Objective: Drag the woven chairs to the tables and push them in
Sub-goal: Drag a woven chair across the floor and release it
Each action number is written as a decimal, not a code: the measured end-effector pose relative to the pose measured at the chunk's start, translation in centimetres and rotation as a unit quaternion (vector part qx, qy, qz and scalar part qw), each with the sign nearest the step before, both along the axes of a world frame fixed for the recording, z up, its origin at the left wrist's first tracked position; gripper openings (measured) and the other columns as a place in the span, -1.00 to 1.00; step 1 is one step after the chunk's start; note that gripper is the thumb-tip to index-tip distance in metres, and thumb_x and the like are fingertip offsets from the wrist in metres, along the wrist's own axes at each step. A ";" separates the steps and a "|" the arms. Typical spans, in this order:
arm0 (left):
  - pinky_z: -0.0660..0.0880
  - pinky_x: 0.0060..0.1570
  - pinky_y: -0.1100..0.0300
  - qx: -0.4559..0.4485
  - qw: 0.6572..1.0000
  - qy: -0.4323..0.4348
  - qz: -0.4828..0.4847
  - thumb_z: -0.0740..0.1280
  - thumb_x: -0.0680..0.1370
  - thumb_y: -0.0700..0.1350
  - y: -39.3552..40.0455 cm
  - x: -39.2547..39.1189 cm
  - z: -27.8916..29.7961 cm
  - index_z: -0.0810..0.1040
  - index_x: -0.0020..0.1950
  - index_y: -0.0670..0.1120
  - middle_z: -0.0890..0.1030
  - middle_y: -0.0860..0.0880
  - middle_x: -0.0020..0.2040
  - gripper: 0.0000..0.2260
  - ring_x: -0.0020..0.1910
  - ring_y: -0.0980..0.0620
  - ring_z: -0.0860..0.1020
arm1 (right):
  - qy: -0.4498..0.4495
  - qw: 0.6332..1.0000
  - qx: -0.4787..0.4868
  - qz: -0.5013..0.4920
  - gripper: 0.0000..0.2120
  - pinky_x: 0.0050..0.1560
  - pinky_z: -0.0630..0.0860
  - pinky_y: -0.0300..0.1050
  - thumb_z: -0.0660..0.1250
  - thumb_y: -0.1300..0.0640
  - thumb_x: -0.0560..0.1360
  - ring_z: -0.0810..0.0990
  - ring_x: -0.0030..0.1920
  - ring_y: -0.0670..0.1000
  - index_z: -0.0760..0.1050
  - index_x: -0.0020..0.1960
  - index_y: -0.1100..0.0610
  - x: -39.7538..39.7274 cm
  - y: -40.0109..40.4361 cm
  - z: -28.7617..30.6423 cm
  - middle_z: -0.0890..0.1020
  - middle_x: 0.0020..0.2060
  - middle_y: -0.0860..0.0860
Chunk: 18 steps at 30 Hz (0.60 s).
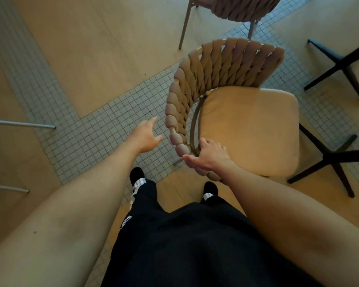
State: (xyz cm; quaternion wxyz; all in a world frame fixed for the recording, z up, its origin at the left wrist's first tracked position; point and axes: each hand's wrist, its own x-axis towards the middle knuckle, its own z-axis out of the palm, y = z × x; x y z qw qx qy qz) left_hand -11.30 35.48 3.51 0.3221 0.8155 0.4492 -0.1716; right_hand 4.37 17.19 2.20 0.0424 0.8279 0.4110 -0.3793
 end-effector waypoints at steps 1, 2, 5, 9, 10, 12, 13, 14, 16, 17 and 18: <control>0.28 0.44 -0.08 0.001 1.000 0.004 -0.023 0.34 0.61 0.09 1.3 -0.5 0.1 0.08 0.65 0.06 0.22 -0.08 0.59 -0.32 0.55 -0.10 0.24 | 0.003 1.000 0.000 -0.016 -0.13 0.35 0.38 0.29 0.19 -0.54 0.43 0.42 0.37 0.26 0.31 0.47 0.08 -0.9 1.0 0.0 0.47 0.38 0.15; 0.27 0.45 -0.09 0.001 0.999 0.006 -0.045 0.33 0.61 0.09 2.3 -0.9 0.1 0.08 0.65 0.06 0.22 -0.07 0.60 -0.32 0.56 -0.10 0.22 | 0.006 1.000 -0.003 -0.029 -0.12 0.36 0.38 0.30 0.20 -0.54 0.44 0.41 0.39 0.26 0.29 0.49 0.08 -1.6 1.7 0.1 0.46 0.40 0.16; 0.31 0.46 -0.13 0.001 0.994 0.011 -0.113 0.31 0.61 0.11 5.5 -2.2 0.1 0.09 0.64 0.08 0.24 -0.04 0.59 -0.33 0.55 -0.07 0.22 | 0.008 0.997 -0.020 -0.070 -0.10 0.38 0.37 0.30 0.19 -0.54 0.44 0.40 0.40 0.26 0.27 0.52 0.08 -3.5 3.7 0.1 0.44 0.42 0.16; 0.31 0.46 -0.15 -0.007 0.983 0.013 -0.183 0.30 0.62 0.10 9.5 -3.1 0.8 0.08 0.64 0.06 0.23 -0.03 0.59 -0.34 0.56 -0.07 0.19 | 0.005 0.991 -0.043 -0.124 -0.06 0.35 0.39 0.30 0.16 -0.58 0.41 0.41 0.39 0.26 0.26 0.52 0.07 -6.0 6.1 0.0 0.43 0.42 0.16; 0.31 0.46 -0.15 -0.003 0.979 0.011 -0.201 0.30 0.62 0.11 10.3 -3.1 1.0 0.08 0.65 0.05 0.24 -0.03 0.58 -0.34 0.55 -0.08 0.20 | 0.004 0.990 -0.045 -0.137 -0.05 0.35 0.39 0.30 0.16 -0.58 0.41 0.40 0.40 0.26 0.25 0.53 0.07 -6.5 6.6 0.1 0.43 0.43 0.15; 0.31 0.46 -0.15 -0.003 0.973 0.008 -0.232 0.30 0.62 0.11 12.2 -3.0 1.2 0.08 0.65 0.03 0.26 -0.05 0.57 -0.33 0.55 -0.09 0.21 | 0.008 0.986 -0.047 -0.162 -0.05 0.37 0.38 0.30 0.16 -0.58 0.41 0.39 0.42 0.26 0.24 0.55 0.07 -7.2 7.7 0.3 0.41 0.44 0.15; 0.31 0.46 -0.15 -0.006 0.969 0.009 -0.246 0.30 0.62 0.11 13.0 -2.8 1.2 0.08 0.65 0.02 0.26 -0.05 0.57 -0.33 0.55 -0.09 0.21 | 0.011 0.983 -0.048 -0.176 -0.05 0.38 0.37 0.30 0.16 -0.58 0.42 0.38 0.42 0.27 0.23 0.55 0.07 -7.5 8.2 0.5 0.41 0.44 0.15; 0.31 0.46 -0.16 -0.007 0.966 0.010 -0.260 0.31 0.62 0.12 13.8 -2.7 1.2 0.08 0.65 0.03 0.26 -0.05 0.57 -0.33 0.55 -0.10 0.21 | 0.011 0.982 -0.048 -0.185 -0.06 0.38 0.36 0.30 0.16 -0.57 0.42 0.37 0.43 0.27 0.24 0.54 0.07 -7.8 8.6 0.6 0.41 0.44 0.16; 0.32 0.46 -0.15 -0.001 0.956 0.019 -0.293 0.31 0.61 0.13 15.3 -2.1 1.1 0.08 0.64 0.04 0.26 -0.06 0.57 -0.32 0.55 -0.10 0.21 | 0.006 0.977 -0.047 -0.210 -0.09 0.39 0.36 0.30 0.17 -0.56 0.42 0.37 0.42 0.28 0.25 0.52 0.07 -8.3 9.5 0.5 0.41 0.43 0.16; 0.33 0.45 -0.14 0.005 0.951 0.022 -0.307 0.32 0.61 0.14 16.0 -1.6 1.1 0.08 0.64 0.04 0.26 -0.07 0.57 -0.31 0.54 -0.10 0.22 | 0.002 0.973 -0.046 -0.225 -0.10 0.39 0.36 0.30 0.17 -0.56 0.42 0.37 0.42 0.28 0.26 0.50 0.07 -8.3 9.9 0.4 0.41 0.43 0.16; 0.34 0.44 -0.14 0.010 0.947 0.025 -0.321 0.32 0.60 0.14 16.9 -1.0 1.0 0.08 0.64 0.04 0.27 -0.07 0.57 -0.31 0.54 -0.10 0.23 | 0.000 0.969 -0.045 -0.243 -0.11 0.39 0.35 0.30 0.18 -0.55 0.43 0.37 0.43 0.28 0.27 0.50 0.07 -8.3 10.4 0.3 0.41 0.43 0.16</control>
